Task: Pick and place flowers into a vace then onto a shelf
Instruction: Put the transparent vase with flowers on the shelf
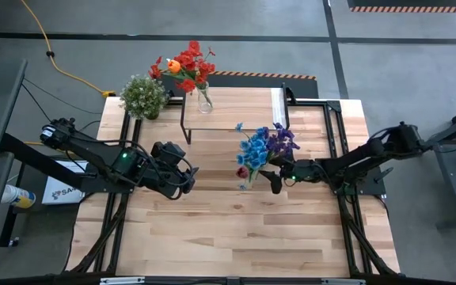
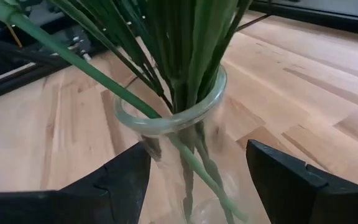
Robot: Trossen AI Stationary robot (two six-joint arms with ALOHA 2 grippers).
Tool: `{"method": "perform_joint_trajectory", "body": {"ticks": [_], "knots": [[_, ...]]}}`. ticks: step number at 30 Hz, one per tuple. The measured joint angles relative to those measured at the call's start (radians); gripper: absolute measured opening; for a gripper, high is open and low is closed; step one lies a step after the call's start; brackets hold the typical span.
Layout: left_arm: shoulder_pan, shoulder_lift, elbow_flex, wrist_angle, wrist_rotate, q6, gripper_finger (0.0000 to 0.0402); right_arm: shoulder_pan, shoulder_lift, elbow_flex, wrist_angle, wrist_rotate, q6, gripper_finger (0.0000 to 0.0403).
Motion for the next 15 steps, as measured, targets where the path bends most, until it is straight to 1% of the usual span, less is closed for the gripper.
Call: {"method": "perform_joint_trajectory", "body": {"ticks": [3,7,10,15], "knots": [[0.000,0.000,0.000,0.000,0.000,0.000,0.0376,-0.025,0.037,0.000,0.045,-0.007,-0.002,0.0255],[0.000,0.000,0.000,0.000,0.000,0.000,0.0376,-0.057,0.067,0.000,0.093,-0.053,-0.002,0.0255],[0.000,0.000,0.000,-0.006,0.000,0.000,0.0376,-0.067,0.079,0.007,0.105,-0.057,-0.004,0.0255],[0.000,0.000,0.000,-0.008,0.000,0.000,0.0376,-0.069,0.100,0.050,0.105,-0.058,-0.075,0.0255]]}}
